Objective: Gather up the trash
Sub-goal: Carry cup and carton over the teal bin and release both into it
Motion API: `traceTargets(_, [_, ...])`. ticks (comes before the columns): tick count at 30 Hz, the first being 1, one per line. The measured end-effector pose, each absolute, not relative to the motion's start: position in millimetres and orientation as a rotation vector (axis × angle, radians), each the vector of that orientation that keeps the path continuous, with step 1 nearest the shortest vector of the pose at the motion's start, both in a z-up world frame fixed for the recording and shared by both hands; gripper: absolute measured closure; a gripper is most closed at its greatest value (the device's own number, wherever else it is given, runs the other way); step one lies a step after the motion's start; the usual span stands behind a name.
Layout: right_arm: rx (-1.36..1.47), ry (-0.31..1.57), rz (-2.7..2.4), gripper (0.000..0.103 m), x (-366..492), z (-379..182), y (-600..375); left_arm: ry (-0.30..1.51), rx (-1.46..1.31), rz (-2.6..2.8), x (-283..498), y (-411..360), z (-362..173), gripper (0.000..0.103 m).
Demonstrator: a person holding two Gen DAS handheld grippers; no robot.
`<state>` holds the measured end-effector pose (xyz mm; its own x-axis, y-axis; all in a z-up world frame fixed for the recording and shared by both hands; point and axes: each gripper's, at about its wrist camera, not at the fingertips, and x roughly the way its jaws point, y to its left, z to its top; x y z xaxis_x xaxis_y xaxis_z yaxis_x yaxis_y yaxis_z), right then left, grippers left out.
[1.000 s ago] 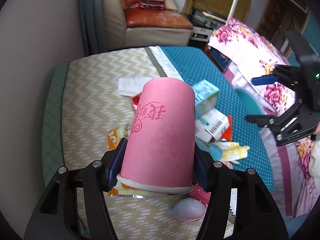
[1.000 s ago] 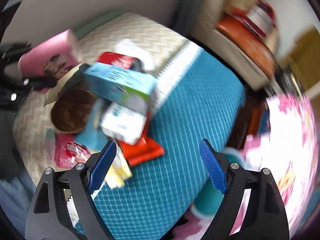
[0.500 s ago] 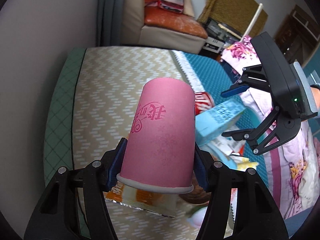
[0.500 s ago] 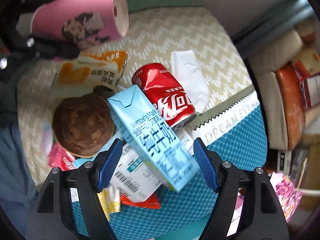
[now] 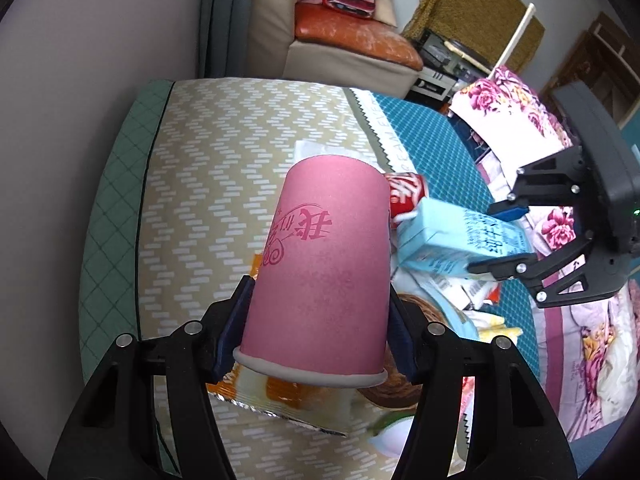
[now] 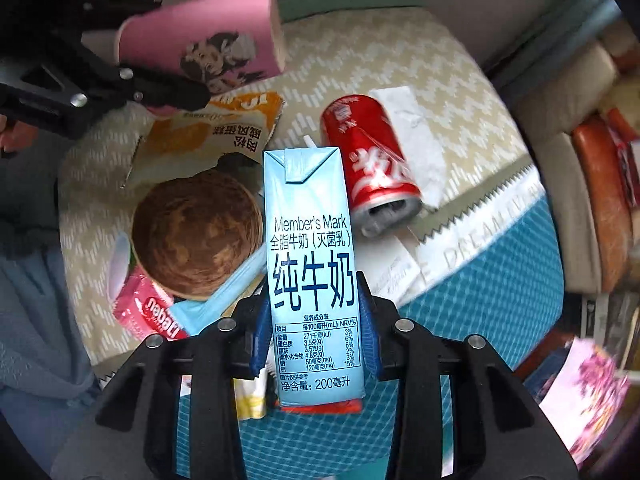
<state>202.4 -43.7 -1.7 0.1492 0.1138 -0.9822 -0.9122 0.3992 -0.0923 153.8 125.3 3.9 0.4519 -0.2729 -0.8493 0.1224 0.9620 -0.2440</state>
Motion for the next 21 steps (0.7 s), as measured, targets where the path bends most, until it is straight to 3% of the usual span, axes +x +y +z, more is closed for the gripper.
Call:
traceTargets(12, [-0.392,1.121,0.492,0.068,173,24,-165,1.071,-0.059,-0.352,139,42,22,0.041])
traceTargets(21, [0.000,1.100,0.239,0.068,143,14,-290,1.093,0.053,-0.509,135,-75,18,0.041])
